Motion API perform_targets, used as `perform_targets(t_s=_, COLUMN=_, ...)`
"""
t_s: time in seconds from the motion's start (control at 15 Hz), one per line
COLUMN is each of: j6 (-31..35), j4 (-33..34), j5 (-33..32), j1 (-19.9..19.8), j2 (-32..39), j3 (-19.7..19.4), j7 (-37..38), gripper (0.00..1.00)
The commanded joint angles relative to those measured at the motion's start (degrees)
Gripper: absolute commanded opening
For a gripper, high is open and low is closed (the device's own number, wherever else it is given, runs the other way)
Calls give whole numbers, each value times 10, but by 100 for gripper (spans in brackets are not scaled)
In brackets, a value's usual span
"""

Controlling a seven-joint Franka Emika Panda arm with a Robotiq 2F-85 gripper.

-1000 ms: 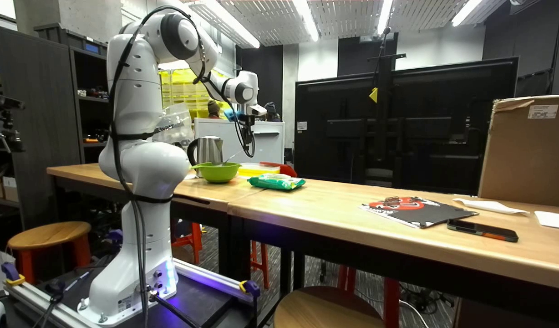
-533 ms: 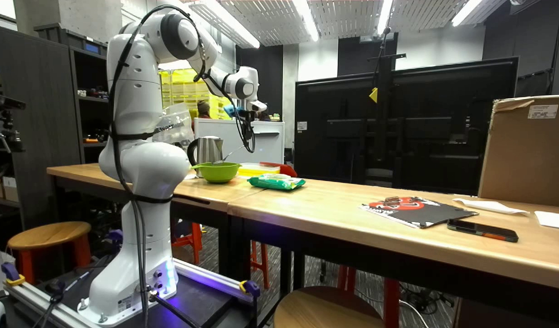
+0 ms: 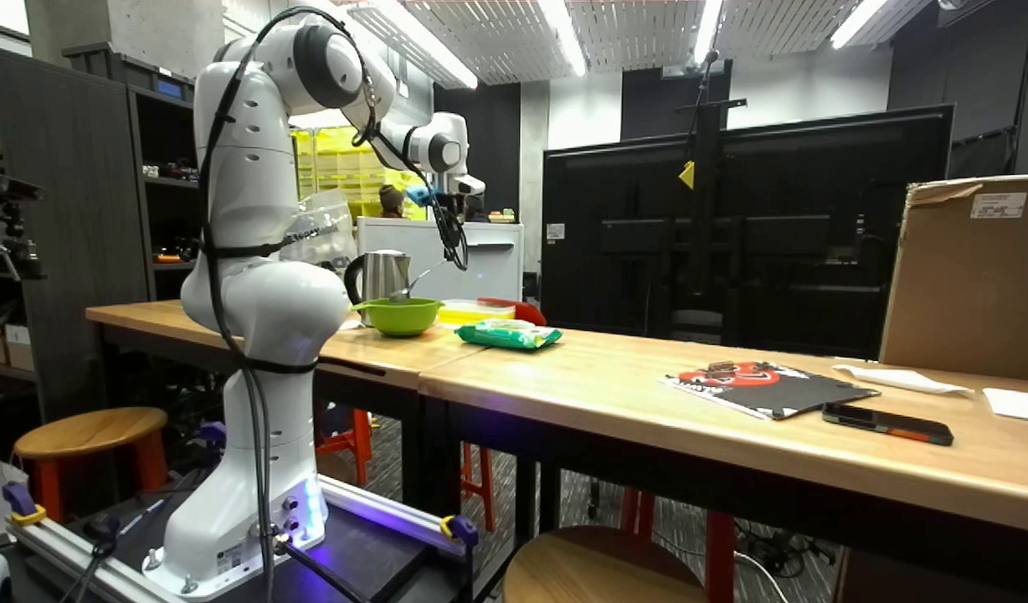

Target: Put the silver fork inside the green bowl

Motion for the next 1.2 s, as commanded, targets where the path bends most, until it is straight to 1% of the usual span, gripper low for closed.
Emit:
perform_targets(t_s=0.0, j6=-13, j4=-6, j5=-42, j1=5, j2=-22, j3=12, j7=32, gripper=5)
perform_targets(t_s=0.33, j6=-9, j4=-14, j5=-108, j1=16, j2=-32, j3=35, j7=78, gripper=5)
perform_targets(t_s=0.67, j6=-9, j4=-23, j5=-195, j1=25, j2=-32, j3=58, j7=147, gripper=5)
perform_targets(t_s=1.13, j6=-9, j4=-38, j5=-298, j1=35, j2=-30, j3=77, j7=216, gripper=5)
